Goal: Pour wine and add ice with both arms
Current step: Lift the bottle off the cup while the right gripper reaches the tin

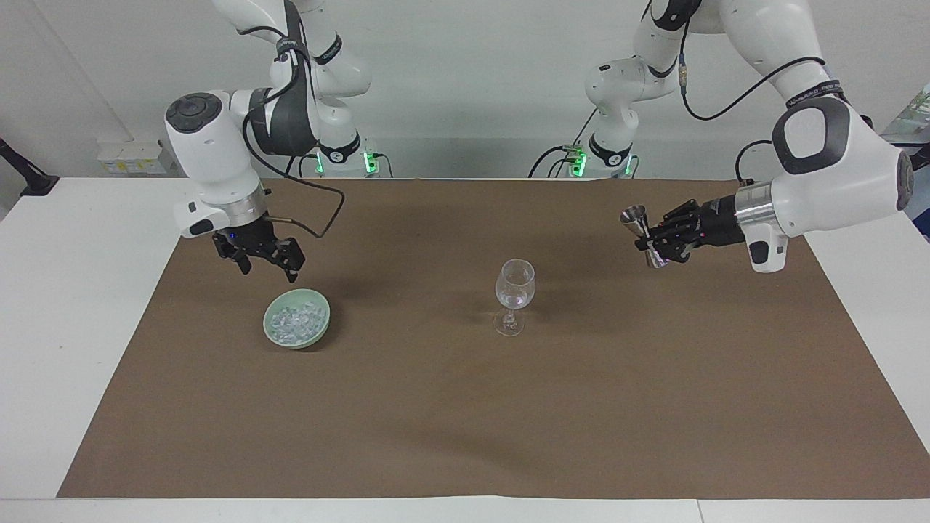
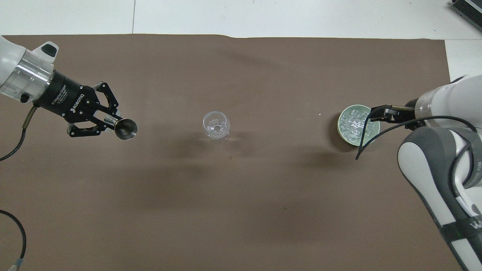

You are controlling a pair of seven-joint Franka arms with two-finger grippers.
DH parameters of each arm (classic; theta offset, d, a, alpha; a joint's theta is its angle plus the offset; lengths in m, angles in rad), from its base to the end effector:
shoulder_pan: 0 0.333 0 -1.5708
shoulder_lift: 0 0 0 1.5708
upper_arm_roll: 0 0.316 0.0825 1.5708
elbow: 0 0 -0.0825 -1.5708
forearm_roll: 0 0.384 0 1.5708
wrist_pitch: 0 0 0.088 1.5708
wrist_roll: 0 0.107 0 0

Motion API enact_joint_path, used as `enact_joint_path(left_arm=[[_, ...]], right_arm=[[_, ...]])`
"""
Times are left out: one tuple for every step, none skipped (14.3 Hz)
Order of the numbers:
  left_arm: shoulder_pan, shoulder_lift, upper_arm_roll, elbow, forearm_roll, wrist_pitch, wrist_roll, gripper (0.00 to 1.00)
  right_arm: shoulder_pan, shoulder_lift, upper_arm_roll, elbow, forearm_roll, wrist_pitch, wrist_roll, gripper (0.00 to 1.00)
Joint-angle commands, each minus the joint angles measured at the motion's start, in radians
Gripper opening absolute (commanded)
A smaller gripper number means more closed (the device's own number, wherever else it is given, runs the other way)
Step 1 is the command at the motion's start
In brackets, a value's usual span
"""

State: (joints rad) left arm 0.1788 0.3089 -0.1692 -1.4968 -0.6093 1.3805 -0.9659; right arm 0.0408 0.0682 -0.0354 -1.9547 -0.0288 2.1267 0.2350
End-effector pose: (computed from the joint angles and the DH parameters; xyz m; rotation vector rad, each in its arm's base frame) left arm 0.6088 -0.0509 0.4932 2.2817 1.2250 -0.9107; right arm 0.5839 0.0022 0.4518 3.1041 -0.3357 0.1662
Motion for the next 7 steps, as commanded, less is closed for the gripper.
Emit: enact_joint_path(left_arm=[[0.002, 0.039, 0.045, -0.01, -0.07, -0.058, 0.055, 0.0], [0.004, 0.055, 0.06, -0.008, -0.079, -0.073, 0.056, 0.0], [0.005, 0.064, 0.069, -0.01, -0.087, -0.081, 0.061, 0.0], [0.01, 0.073, 0.071, -0.019, -0.093, -0.092, 0.071, 0.0], [0.028, 0.082, 0.076, -0.029, -0.108, -0.1, 0.087, 0.0], [0.04, 0.101, 0.095, -0.034, -0.142, -0.115, 0.107, 0.0], [0.042, 0.133, 0.14, -0.034, -0.192, -0.154, 0.145, 0.0]], right_arm=[[-0.001, 0.016, 0.0, -0.015, 0.017, 0.047, -0.031, 1.0], [-0.001, 0.031, 0.0, -0.016, 0.017, 0.059, -0.031, 1.0], [-0.001, 0.048, 0.002, -0.015, 0.015, 0.073, -0.031, 1.0], [0.001, 0.061, 0.003, -0.016, 0.015, 0.091, -0.031, 1.0], [0.002, 0.065, 0.009, -0.015, 0.014, 0.107, -0.031, 1.0], [0.019, 0.067, 0.009, -0.015, 0.014, 0.111, -0.031, 1.0], [0.022, 0.068, 0.011, -0.016, 0.012, 0.114, -0.029, 1.0]])
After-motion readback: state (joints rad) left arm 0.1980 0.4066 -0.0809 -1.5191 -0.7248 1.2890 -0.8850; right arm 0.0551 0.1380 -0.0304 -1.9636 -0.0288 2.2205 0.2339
